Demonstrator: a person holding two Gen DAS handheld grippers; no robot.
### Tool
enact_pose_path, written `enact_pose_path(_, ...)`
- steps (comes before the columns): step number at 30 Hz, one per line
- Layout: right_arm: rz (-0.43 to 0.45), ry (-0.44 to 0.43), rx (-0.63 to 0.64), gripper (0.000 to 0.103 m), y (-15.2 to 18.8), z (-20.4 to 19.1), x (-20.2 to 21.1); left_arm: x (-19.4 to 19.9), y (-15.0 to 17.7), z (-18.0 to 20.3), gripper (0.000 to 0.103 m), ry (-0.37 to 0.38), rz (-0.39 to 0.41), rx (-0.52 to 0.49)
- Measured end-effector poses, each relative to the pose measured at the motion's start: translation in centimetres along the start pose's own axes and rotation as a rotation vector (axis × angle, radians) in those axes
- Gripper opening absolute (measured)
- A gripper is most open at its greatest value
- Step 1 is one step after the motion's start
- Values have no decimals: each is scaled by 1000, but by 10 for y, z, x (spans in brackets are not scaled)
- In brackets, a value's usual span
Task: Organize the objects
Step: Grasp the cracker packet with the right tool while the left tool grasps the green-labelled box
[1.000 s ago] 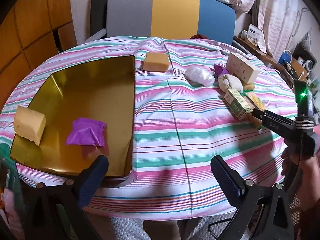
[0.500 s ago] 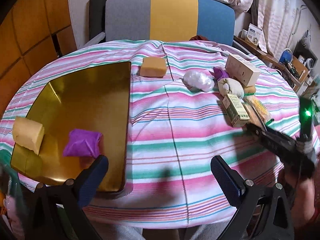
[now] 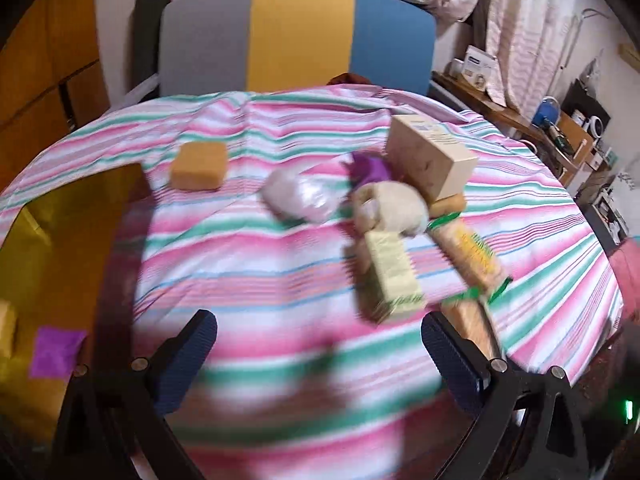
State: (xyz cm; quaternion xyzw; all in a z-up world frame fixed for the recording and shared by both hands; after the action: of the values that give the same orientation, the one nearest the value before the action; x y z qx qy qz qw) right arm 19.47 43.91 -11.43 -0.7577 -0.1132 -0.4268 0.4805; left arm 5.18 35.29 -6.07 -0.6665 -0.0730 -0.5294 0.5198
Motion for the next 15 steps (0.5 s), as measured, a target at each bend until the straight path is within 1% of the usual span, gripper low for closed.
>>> enact_pose_path(3,7,-11,-9,47,2,2,1,-21,-10,19,103,21,8,-30)
enact_pose_path(7,10,-37,-32,47,0,5,1,-45,-13,30,103,11,-29,-53)
enact_pose_path(9,14,-38,-34,47,1,4,1,-55,-14,30,97,-6,-41,-59)
enact_pose_path(10,18,-32,-28,47,1,3,1,-60,-14,29,86,-7,-49,-66)
enact_pose_path(11,23,-27,-19,47,2,2,1,-65,-12,28,71,-7,-62,-71)
enact_pose_path(13,32,-17,1,47,3,0,1,-73,-8,24,57,2,-101,-72)
enact_pose_path(15,39,-8,15,48,4,-1,0,-71,-5,18,55,7,-77,-74)
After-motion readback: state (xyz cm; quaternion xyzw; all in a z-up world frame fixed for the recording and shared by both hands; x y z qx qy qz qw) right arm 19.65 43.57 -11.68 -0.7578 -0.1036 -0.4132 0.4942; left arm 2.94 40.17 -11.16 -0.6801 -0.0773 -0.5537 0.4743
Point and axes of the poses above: each gripper's, at about its wrist camera, not at the fingertips, and x roughly against the way its jaws point, z to its right, y to its underside, the point moved 4 cm from there along -x, roughly the way its jaws point, and after that the axes turned 1 degree about -y, right-handed, at the moved point
